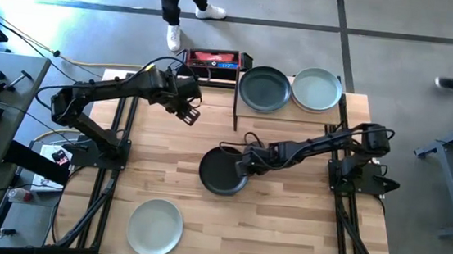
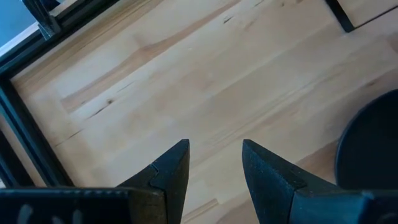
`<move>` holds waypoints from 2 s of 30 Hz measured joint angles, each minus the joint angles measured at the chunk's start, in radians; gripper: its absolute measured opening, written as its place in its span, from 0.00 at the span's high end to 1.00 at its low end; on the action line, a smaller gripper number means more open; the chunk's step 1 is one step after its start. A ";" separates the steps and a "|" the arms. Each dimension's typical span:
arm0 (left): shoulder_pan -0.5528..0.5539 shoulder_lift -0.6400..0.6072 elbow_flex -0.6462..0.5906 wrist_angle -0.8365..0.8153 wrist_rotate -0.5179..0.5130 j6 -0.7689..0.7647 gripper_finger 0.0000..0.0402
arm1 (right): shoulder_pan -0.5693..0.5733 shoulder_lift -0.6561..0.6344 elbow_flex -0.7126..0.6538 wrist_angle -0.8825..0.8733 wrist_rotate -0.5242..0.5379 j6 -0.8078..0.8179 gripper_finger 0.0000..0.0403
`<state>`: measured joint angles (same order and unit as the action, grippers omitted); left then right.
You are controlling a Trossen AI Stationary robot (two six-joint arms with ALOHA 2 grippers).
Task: Place and stack plates onto a shelf
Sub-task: Stack the black plate on top of the dark blue plate on the shelf
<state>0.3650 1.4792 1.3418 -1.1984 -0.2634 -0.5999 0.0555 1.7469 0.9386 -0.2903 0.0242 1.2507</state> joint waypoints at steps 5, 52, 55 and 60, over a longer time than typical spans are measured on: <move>-0.001 0.000 0.000 0.015 0.000 -0.001 0.66 | 0.000 0.029 0.000 0.043 -0.007 0.003 0.77; -0.073 0.000 -0.003 0.020 0.017 0.141 0.66 | -0.013 -0.463 0.000 -0.206 0.020 -0.092 1.00; -0.079 0.000 -0.003 0.023 0.014 0.193 0.66 | -0.041 -0.532 0.001 -0.211 0.040 -0.110 1.00; -0.077 0.000 -0.003 0.024 -0.054 0.232 0.66 | -0.132 -0.624 0.000 -0.226 0.058 -0.157 1.00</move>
<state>0.2876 1.4792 1.3384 -1.1748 -0.3171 -0.3678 -0.0767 1.1224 0.9390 -0.5159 0.0818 1.0938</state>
